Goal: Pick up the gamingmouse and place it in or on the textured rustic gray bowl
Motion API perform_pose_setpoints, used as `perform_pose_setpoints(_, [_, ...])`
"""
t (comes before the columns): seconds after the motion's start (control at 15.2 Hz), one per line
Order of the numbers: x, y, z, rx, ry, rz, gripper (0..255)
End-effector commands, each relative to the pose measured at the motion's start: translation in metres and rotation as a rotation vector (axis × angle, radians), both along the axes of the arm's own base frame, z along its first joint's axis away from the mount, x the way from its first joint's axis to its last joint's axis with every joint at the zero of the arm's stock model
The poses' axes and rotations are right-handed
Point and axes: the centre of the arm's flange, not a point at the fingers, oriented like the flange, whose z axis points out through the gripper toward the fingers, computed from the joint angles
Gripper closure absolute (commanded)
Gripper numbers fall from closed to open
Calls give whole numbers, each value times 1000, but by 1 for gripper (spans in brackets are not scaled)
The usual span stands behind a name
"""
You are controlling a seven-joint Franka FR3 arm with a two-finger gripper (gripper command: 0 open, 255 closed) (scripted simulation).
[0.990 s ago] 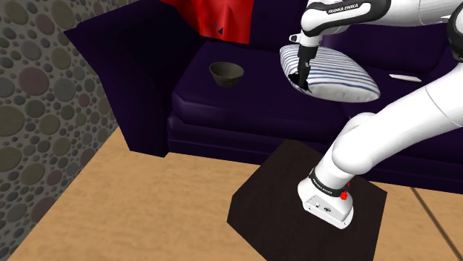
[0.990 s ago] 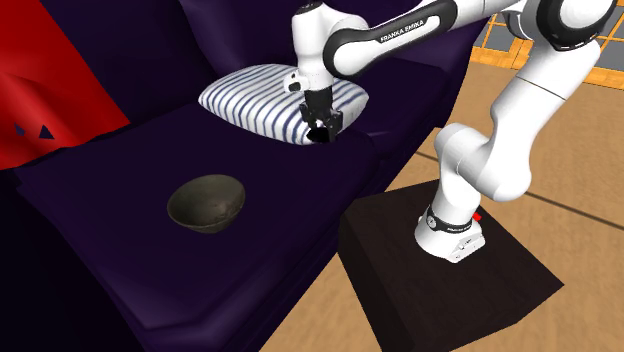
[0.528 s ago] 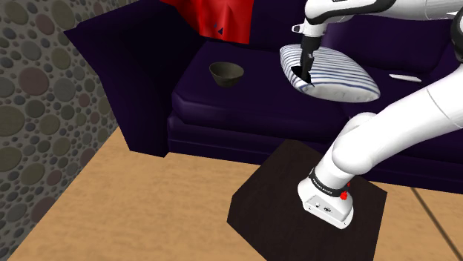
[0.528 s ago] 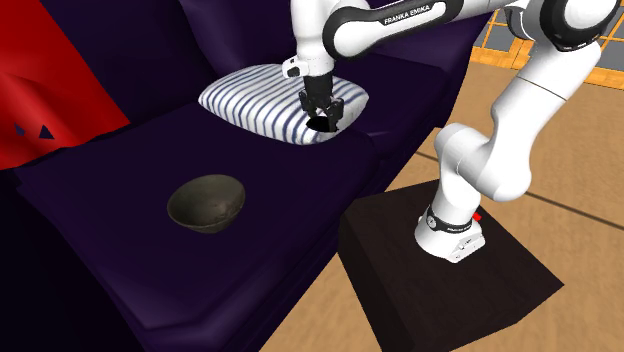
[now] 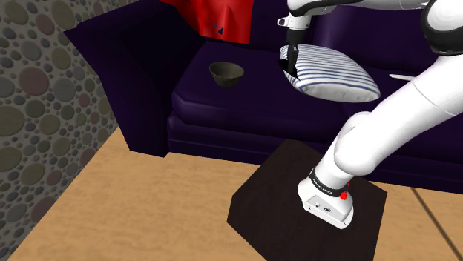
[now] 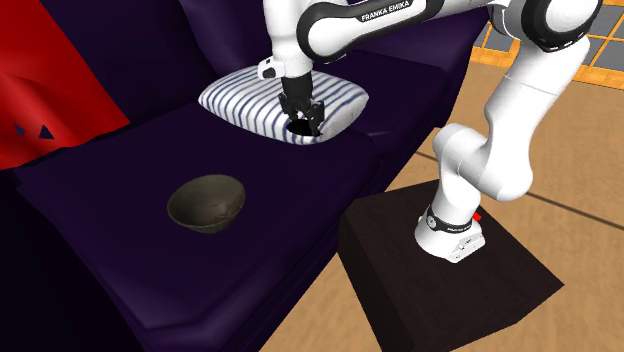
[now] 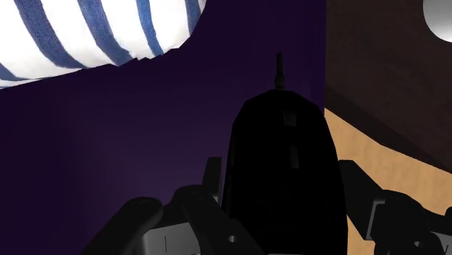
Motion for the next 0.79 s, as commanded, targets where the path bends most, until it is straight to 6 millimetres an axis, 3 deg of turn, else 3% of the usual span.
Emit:
perform_pose_setpoints(0.0, [23,9,-2,1,0,0,255])
perform_pose_setpoints(0.73, [160,57,-4,1,0,0,255])
